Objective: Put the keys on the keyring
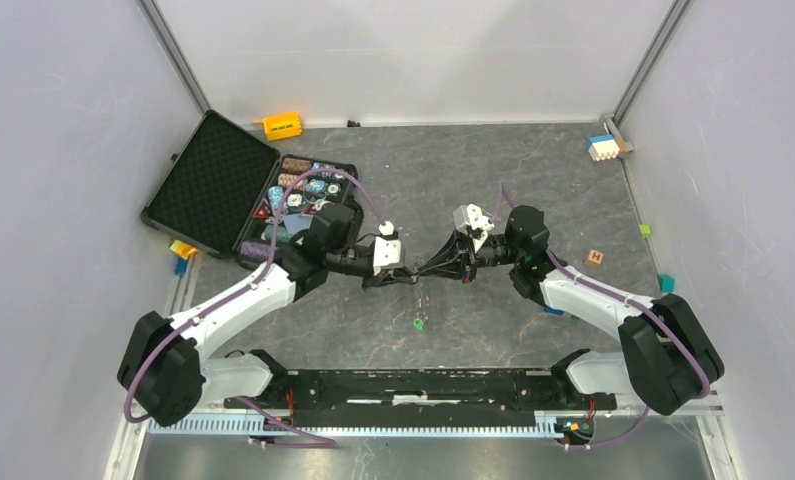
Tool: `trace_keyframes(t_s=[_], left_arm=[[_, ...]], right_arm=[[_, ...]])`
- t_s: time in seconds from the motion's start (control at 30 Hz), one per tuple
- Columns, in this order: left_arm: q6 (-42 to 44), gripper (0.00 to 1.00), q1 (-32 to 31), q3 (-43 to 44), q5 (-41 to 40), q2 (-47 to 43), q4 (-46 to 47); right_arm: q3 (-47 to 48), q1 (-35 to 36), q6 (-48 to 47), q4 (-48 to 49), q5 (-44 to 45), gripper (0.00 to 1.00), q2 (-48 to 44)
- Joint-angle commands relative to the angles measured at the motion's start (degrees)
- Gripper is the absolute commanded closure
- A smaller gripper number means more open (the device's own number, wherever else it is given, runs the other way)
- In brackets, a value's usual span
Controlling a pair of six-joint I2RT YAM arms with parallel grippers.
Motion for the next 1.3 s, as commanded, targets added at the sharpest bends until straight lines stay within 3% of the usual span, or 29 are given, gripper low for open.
trace_keyframes(t_s=[0.0,0.13,0.27,0.4,0.47,0.7,1.0,1.13,1.27], left_arm=[[-0.92,0.86,-0.82,0.25,1.46,1.18,3.13],[-3.91,0.98,-0.85,-0.66,2.27,1.76,5.09],[-11.93,0.98,-0.84,-3.39,4.06,1.64,13.33],[-15.76,0.98,-0.91,-4.92,4.62,1.88,18.04],[-16.35,0.94,-0.93,-4.54,4.02,2.45,18.53],[-14.19,0.65,-1.04,-2.79,1.72,2.21,15.89],[-0.74,0.39,-0.95,3.83,-6.74,-3.31,-4.48],[-1.06,0.38,-0.91,6.20,-6.04,-3.49,-6.09],[-3.61,0.49,-1.00,7.45,-2.20,-1.28,-4.63]], right_arm=[[2.22,-0.33,0.97,4.24,0.38,1.00,-1.08],[0.87,-0.63,2.89,7.92,0.79,1.00,-1.56],[-1.44,-0.87,7.19,15.34,1.17,1.00,-1.38],[-2.00,-0.86,6.96,15.67,1.47,1.00,-1.22],[-2.27,-0.91,6.84,15.78,1.53,1.00,-1.09],[-2.29,-0.86,5.40,14.36,1.54,1.00,-0.94],[-1.27,-0.86,1.59,9.16,1.30,1.00,-1.40],[-1.22,-0.89,0.47,7.84,1.44,1.00,-1.57],[-1.09,-0.90,0.03,7.12,1.55,1.00,-1.94]])
